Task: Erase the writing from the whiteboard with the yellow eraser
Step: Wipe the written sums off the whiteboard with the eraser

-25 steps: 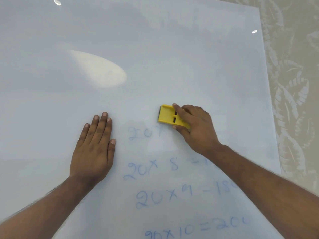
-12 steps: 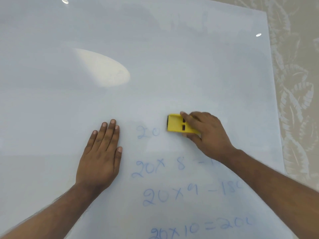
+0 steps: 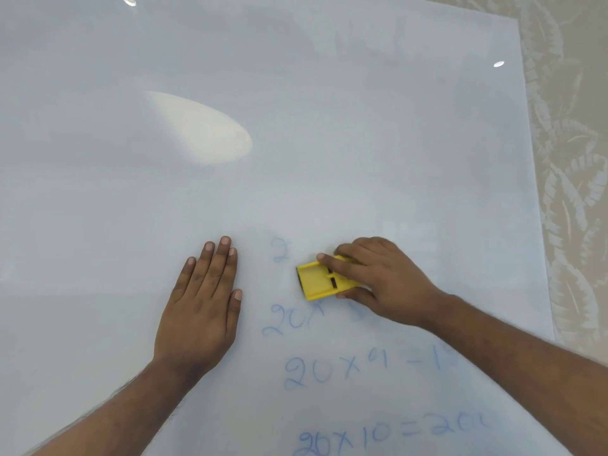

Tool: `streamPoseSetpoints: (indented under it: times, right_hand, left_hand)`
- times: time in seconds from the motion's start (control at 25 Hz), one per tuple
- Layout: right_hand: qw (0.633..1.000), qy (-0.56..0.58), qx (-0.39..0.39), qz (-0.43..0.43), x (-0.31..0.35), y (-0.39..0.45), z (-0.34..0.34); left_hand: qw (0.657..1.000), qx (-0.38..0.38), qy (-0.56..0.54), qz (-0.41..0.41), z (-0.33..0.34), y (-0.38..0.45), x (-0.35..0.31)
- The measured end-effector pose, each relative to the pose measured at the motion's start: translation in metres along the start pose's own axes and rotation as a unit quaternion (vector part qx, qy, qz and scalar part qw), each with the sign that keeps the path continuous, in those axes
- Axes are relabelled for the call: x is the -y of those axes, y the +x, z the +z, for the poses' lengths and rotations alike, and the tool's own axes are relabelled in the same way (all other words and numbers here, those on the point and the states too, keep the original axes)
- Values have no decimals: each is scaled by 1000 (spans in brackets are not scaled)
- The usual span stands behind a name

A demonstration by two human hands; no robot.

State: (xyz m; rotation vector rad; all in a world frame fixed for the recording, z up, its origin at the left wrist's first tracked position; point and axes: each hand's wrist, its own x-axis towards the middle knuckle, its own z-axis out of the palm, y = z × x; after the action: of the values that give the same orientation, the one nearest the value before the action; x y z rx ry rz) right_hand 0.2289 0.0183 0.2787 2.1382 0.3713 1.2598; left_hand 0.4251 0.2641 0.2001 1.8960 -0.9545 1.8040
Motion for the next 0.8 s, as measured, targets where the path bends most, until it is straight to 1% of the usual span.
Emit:
streamPoseSetpoints:
  times: [0.08, 0.2, 0.28, 0.32, 0.4, 0.52, 0.6, 0.64, 0.68, 0.72, 0.8]
  right_hand:
    - [999, 0, -23, 43, -7, 8, -3]
    - [983, 31, -88, 158, 7, 39, 0]
    - [974, 51, -110, 191, 23, 61, 5]
    - [976, 51, -108, 180, 31, 67, 7]
    - [990, 35, -83, 111, 44, 68, 12]
    - [999, 12, -31, -3, 55, 41, 16]
    - [998, -10, -11, -56, 45, 19, 14]
    - [998, -20, -6, -62, 36, 12, 11]
    - [999, -23, -7, -48, 27, 9, 8]
    - [1000, -20, -15, -15, 20, 9, 5]
    - [996, -1, -52, 79, 14, 21, 0]
  left_hand:
    - [1000, 3, 3, -6, 0, -1, 0]
    - [1000, 3, 5, -10, 1, -1, -1]
    - [1000, 1, 4, -8, 1, -3, -1]
    - [1000, 0, 2, -7, 2, -4, -1]
    - [1000, -2, -2, -6, 3, -8, -1]
    - [1000, -1, -6, -2, 3, -16, 1]
    - [1000, 1, -1, -1, 4, -21, 2]
    - [1000, 2, 1, -2, 4, -23, 1]
    - [1000, 2, 1, -6, 5, -25, 0]
    - [1000, 3, 1, -11, 5, -27, -1]
    - [1000, 5, 3, -19, 5, -29, -3]
